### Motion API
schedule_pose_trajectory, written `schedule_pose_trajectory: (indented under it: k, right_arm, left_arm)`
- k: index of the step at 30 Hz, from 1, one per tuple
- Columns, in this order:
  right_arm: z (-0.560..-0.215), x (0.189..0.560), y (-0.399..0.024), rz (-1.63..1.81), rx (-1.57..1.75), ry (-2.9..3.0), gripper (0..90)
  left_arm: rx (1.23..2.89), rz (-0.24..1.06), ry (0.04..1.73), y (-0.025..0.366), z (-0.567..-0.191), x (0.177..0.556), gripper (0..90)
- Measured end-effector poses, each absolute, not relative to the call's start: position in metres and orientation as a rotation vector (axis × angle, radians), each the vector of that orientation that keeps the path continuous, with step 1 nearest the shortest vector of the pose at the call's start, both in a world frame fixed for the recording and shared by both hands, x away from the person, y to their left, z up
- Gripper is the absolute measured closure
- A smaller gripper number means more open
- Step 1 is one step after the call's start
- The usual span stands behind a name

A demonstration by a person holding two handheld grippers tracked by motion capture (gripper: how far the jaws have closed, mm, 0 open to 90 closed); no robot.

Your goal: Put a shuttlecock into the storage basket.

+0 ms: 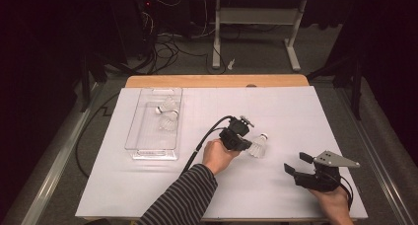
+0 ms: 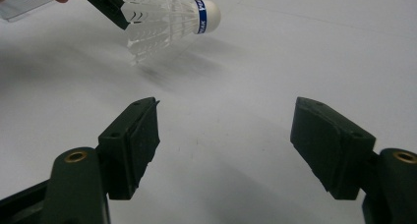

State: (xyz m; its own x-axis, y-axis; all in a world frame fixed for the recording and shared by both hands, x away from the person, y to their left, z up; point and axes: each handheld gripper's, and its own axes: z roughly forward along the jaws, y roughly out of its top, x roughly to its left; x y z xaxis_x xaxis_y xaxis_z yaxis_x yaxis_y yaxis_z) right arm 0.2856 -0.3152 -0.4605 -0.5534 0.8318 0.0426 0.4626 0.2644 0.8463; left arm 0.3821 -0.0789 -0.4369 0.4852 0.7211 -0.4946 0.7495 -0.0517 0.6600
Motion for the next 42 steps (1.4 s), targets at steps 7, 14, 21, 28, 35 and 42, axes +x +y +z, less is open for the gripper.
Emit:
schedule_pose_trajectory:
  k: [7,14,21,28,35,42]
  right_arm:
    - [-0.461,0.286,-0.315,1.206,1.173,2.130,27.3]
    - [-0.461,0.286,-0.315,1.205,1.174,2.130,27.3]
    - [-0.461,0.286,-0.315,1.205,1.175,2.130,27.3]
    - [-0.461,0.286,-0.315,1.205,1.175,2.130,27.3]
    - [-0.461,0.286,-0.315,1.205,1.174,2.130,27.3]
    - [-0.461,0.286,-0.315,1.205,1.174,2.130,27.3]
  left_arm:
    - [1.785,-0.038,1.242,-0.076,-0.436,0.380,89.6]
    - [1.782,-0.038,1.242,-0.072,-0.435,0.379,89.6]
    - [1.785,-0.037,1.238,-0.070,-0.433,0.377,89.6]
    - [1.784,-0.036,1.239,-0.066,-0.433,0.376,89.6]
    - [1.787,-0.033,1.236,-0.063,-0.432,0.375,89.6]
    - [1.792,-0.030,1.234,-0.060,-0.432,0.374,89.6]
